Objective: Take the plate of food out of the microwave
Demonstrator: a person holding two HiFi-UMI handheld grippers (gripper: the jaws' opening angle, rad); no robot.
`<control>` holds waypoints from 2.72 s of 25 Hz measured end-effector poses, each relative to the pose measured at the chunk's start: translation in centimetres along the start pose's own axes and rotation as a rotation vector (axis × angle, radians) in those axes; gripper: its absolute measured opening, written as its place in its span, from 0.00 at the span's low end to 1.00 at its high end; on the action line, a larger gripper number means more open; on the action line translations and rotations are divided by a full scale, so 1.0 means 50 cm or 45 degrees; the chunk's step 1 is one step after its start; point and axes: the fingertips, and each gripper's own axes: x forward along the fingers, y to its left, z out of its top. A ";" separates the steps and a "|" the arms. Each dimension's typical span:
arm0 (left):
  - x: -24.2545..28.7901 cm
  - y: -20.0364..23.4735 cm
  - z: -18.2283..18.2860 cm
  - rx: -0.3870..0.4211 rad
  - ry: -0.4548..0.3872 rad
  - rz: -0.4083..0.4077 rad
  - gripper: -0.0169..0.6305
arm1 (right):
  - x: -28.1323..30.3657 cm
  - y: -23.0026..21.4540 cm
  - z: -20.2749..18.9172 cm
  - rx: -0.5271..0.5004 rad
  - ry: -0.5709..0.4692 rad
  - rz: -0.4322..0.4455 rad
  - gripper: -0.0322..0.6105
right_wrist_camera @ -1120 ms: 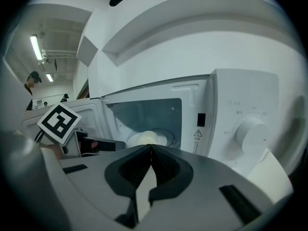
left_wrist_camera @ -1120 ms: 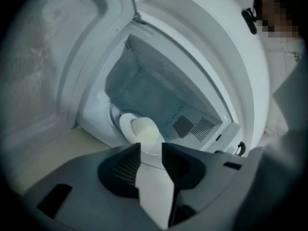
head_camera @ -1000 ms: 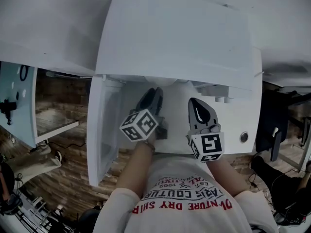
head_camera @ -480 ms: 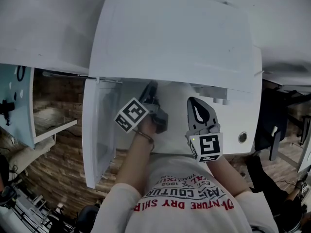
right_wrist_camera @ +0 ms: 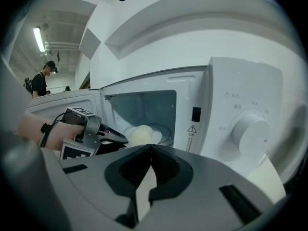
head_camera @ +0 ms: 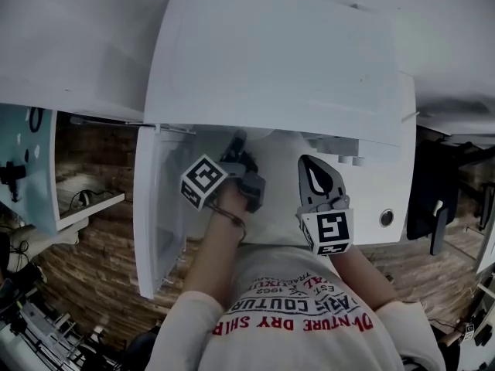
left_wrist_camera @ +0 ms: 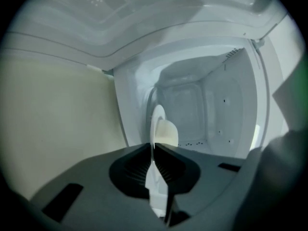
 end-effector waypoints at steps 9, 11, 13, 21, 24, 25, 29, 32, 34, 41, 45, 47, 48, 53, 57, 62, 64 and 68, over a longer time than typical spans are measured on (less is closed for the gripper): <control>-0.023 -0.031 0.000 -0.039 0.005 -0.111 0.05 | -0.009 -0.003 0.006 -0.003 -0.011 -0.029 0.07; -0.030 -0.029 -0.001 -0.057 -0.003 -0.123 0.05 | -0.013 -0.003 0.007 -0.004 -0.016 -0.032 0.07; -0.041 -0.025 -0.003 -0.084 -0.012 -0.136 0.05 | -0.017 0.000 0.008 -0.003 -0.019 -0.032 0.07; -0.101 -0.031 -0.017 -0.108 -0.009 -0.197 0.05 | -0.044 0.011 0.008 0.002 -0.035 -0.045 0.07; -0.133 -0.037 -0.027 -0.094 0.009 -0.215 0.05 | -0.056 0.015 0.013 0.004 -0.049 -0.051 0.07; -0.142 -0.041 -0.031 -0.087 0.015 -0.221 0.05 | -0.059 0.016 0.015 0.006 -0.055 -0.054 0.07; -0.182 -0.054 -0.056 -0.038 0.047 -0.249 0.05 | -0.073 0.017 0.022 0.012 -0.072 -0.067 0.07; -0.215 -0.079 -0.081 -0.020 0.087 -0.290 0.05 | -0.087 0.022 0.030 0.011 -0.095 -0.075 0.07; -0.238 -0.104 -0.095 -0.020 0.106 -0.334 0.05 | -0.097 0.026 0.034 0.009 -0.112 -0.081 0.07; -0.320 -0.163 -0.118 0.015 0.120 -0.412 0.05 | -0.137 0.034 0.048 0.017 -0.157 -0.105 0.07; -0.357 -0.215 -0.120 0.043 0.111 -0.489 0.05 | -0.159 0.042 0.068 0.012 -0.199 -0.120 0.07; -0.371 -0.239 -0.118 0.070 0.106 -0.528 0.05 | -0.171 0.048 0.078 0.008 -0.219 -0.123 0.07; -0.376 -0.250 -0.117 0.081 0.102 -0.544 0.05 | -0.177 0.050 0.084 0.005 -0.230 -0.124 0.07; -0.395 -0.287 -0.112 0.112 0.100 -0.589 0.05 | -0.201 0.056 0.120 0.004 -0.289 -0.130 0.07; -0.408 -0.309 -0.101 0.130 0.095 -0.621 0.05 | -0.213 0.061 0.150 -0.008 -0.337 -0.136 0.07; -0.411 -0.324 -0.103 0.139 0.110 -0.651 0.05 | -0.224 0.057 0.161 -0.020 -0.354 -0.155 0.07; -0.411 -0.325 -0.103 0.136 0.113 -0.652 0.05 | -0.225 0.055 0.161 -0.024 -0.356 -0.167 0.07; -0.407 -0.325 -0.100 0.139 0.113 -0.658 0.05 | -0.224 0.055 0.162 -0.029 -0.360 -0.171 0.07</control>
